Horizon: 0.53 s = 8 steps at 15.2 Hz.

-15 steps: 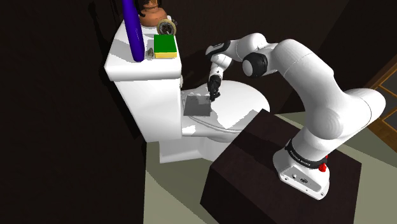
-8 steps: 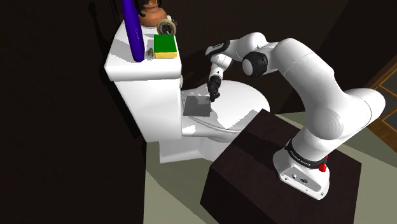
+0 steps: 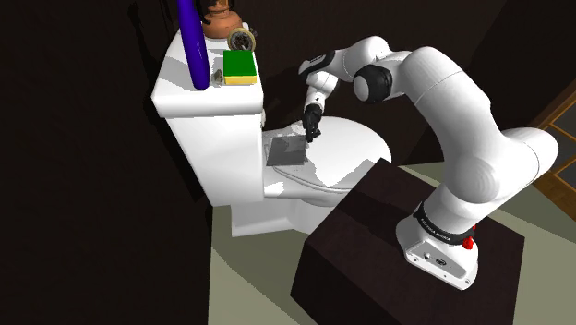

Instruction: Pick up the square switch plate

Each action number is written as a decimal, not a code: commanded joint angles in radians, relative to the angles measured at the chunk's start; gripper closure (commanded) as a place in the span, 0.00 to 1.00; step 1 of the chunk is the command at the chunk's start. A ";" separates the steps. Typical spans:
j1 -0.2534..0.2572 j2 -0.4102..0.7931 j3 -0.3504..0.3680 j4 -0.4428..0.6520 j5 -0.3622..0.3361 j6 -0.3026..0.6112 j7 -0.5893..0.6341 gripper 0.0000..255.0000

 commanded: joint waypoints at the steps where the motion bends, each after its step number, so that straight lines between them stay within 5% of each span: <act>1: 0.005 -0.034 -0.004 -0.033 -0.002 -0.005 -0.002 1.00; 8: 0.011 -0.099 -0.011 -0.081 -0.003 -0.021 0.006 1.00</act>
